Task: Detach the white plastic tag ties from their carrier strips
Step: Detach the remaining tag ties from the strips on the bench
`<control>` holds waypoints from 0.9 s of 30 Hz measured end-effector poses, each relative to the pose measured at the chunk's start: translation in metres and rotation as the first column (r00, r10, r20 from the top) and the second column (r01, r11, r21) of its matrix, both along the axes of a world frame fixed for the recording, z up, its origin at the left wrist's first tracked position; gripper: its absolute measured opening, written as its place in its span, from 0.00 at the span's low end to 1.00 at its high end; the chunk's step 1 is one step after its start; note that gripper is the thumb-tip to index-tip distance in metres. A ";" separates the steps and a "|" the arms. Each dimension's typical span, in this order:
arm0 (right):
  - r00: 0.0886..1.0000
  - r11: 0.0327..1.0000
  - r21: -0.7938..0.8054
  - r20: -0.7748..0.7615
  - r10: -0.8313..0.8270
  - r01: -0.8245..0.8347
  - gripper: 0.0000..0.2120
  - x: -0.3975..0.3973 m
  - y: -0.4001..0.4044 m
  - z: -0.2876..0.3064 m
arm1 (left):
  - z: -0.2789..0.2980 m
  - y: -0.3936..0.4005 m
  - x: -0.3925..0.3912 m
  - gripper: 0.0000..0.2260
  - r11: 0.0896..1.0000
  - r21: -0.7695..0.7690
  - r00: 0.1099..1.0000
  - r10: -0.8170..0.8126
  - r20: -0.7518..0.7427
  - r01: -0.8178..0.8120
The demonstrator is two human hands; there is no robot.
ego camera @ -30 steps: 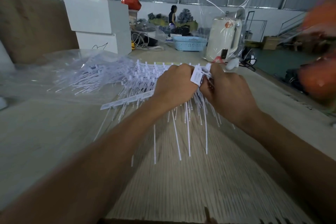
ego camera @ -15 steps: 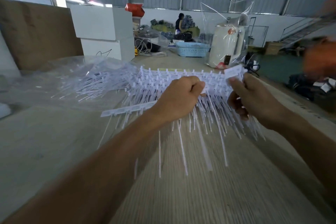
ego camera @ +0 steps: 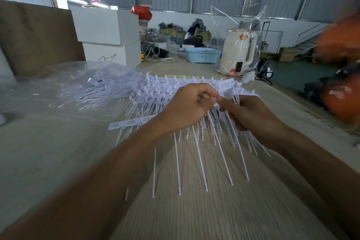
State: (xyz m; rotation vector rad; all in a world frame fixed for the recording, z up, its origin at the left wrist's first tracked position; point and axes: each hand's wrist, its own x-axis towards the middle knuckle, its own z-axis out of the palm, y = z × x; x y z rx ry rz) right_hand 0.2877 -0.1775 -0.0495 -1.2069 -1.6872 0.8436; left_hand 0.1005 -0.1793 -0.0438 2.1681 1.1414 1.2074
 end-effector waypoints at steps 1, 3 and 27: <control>1.000 1.000 -0.018 0.000 0.013 -0.013 0.32 0.000 -0.001 0.001 | 0.000 0.000 0.000 0.07 1.000 0.007 1.000 -0.004 0.000 0.004; 0.998 0.997 -0.050 -0.032 0.055 -0.056 0.26 -0.001 -0.005 0.002 | -0.002 0.000 0.001 0.06 1.000 0.024 1.000 -0.006 -0.004 0.006; 0.997 0.980 0.188 -0.025 0.066 -0.061 0.23 -0.003 -0.016 0.009 | 0.003 -0.004 -0.001 0.20 0.988 -0.140 0.998 0.060 0.008 -0.058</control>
